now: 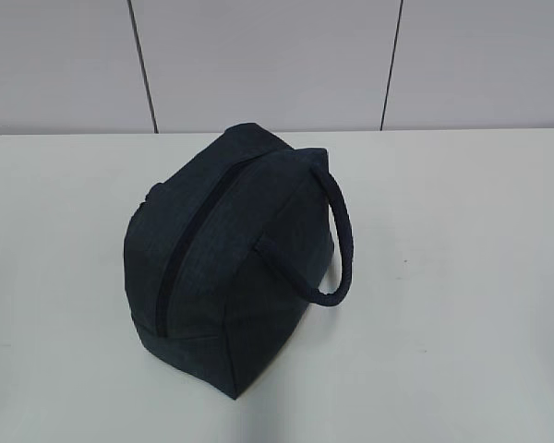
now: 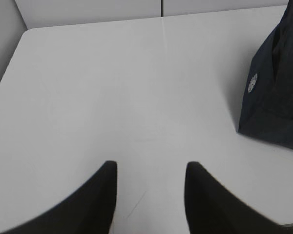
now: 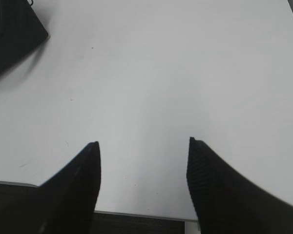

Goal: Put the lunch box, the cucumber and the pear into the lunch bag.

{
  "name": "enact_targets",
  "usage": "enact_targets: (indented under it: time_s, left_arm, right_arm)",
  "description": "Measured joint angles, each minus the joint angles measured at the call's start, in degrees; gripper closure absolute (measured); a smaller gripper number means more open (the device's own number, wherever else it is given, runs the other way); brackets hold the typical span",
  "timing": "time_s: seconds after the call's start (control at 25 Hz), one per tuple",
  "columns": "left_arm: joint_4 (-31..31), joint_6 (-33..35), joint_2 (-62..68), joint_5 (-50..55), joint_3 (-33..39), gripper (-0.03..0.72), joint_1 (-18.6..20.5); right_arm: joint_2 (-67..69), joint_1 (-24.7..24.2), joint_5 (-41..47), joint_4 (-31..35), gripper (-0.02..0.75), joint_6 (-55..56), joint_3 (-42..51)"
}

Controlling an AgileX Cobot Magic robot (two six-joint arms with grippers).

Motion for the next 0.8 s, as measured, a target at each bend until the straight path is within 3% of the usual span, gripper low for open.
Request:
enact_targets:
  time_s: [0.8]
  left_arm:
    - [0.0,0.0,0.0,0.0,0.0,0.412,0.0]
  right_arm:
    - [0.0,0.0,0.0,0.0,0.293,0.0,0.0]
